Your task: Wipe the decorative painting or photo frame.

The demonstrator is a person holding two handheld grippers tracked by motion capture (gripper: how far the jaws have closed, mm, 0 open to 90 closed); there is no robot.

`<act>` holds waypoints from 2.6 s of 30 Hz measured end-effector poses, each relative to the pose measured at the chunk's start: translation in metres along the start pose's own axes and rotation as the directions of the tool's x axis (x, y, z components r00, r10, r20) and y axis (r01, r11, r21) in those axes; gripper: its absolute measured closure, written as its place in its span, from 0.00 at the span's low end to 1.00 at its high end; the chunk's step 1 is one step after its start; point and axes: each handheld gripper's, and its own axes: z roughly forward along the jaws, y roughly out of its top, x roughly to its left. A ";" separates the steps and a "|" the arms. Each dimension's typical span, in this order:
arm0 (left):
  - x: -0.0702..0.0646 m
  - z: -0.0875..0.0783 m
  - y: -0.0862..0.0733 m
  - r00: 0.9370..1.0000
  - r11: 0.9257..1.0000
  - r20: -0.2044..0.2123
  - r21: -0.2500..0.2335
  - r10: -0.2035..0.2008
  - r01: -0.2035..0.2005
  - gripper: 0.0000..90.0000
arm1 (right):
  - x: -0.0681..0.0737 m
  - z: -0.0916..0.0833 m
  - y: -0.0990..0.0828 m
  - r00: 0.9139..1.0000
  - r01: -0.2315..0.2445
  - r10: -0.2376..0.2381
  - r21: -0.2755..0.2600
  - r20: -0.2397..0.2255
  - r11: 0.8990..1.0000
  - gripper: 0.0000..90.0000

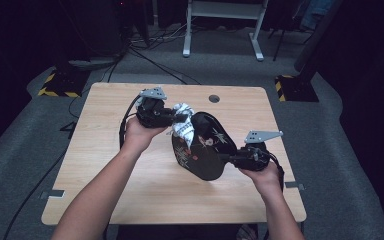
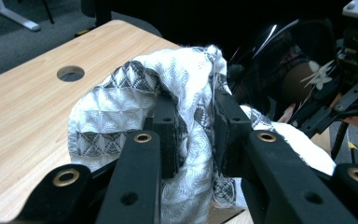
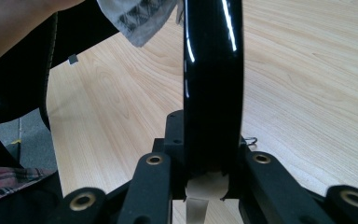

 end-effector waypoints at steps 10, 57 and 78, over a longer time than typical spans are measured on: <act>0.005 -0.001 -0.016 1.000 1.000 -0.011 0.011 -0.019 0.019 0.83 | -0.001 0.001 0.000 1.000 -0.007 0.007 -0.008 -0.003 1.000 0.88; 0.031 0.016 -0.088 0.986 0.979 -0.043 0.114 -0.163 0.167 0.82 | -0.007 0.003 0.001 0.999 -0.009 0.007 -0.038 -0.031 0.999 0.86; 0.030 0.039 -0.116 0.978 0.960 -0.017 0.190 -0.206 0.205 0.82 | -0.008 0.004 0.000 1.000 -0.012 0.011 -0.045 -0.026 0.999 0.87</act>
